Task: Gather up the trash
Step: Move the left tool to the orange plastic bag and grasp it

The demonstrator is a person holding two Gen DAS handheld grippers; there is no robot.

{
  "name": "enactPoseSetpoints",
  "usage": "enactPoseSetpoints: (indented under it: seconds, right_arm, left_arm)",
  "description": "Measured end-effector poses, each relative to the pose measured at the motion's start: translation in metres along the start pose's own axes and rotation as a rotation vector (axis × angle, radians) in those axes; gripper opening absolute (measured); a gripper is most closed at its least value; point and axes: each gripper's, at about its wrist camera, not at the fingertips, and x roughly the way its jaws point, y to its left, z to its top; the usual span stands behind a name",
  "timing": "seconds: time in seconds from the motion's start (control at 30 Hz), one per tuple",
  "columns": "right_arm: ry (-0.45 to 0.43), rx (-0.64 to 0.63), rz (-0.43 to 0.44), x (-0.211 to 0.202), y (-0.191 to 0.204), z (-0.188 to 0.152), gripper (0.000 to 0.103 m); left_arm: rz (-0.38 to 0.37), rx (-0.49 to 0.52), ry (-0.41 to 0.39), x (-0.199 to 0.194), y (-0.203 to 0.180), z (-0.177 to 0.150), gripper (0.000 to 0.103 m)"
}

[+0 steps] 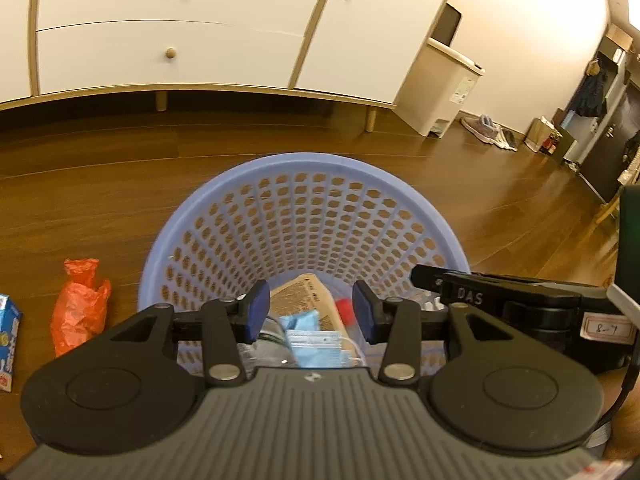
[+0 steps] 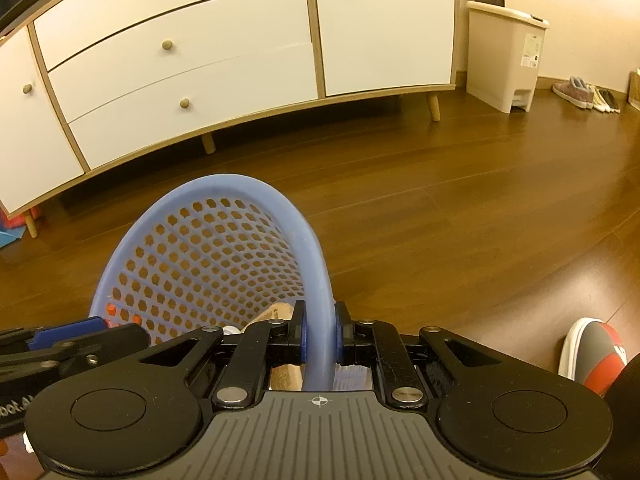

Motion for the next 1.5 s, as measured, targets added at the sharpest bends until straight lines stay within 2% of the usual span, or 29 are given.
enactPoseSetpoints:
  seconds: [0.47, 0.7, 0.87, 1.17, 1.3, 1.5]
  right_arm:
    - [-0.005, -0.02, -0.011, -0.002, 0.005, 0.002, 0.009]
    - [-0.002, -0.043, -0.024, 0.0, 0.01, 0.003, 0.009]
    - [0.013, -0.063, -0.025, 0.003, 0.021, 0.011, 0.009]
    - [-0.016, -0.1, -0.035, 0.007, 0.046, 0.013, 0.009]
    - [-0.042, -0.136, -0.037, 0.013, 0.054, 0.016, 0.009]
    - [-0.074, -0.157, -0.013, 0.027, 0.064, 0.028, 0.009]
  left_arm:
    - [0.101, -0.063, -0.05, -0.053, 0.036, -0.006, 0.04]
    - [0.114, -0.083, -0.065, -0.07, 0.042, -0.012, 0.04]
    - [0.133, -0.101, -0.038, -0.083, 0.047, -0.022, 0.04]
    - [0.269, -0.149, -0.042, -0.13, 0.08, -0.055, 0.04]
    - [0.313, -0.171, -0.028, -0.13, 0.097, -0.065, 0.04]
    - [0.323, -0.187, -0.009, -0.099, 0.121, -0.064, 0.04]
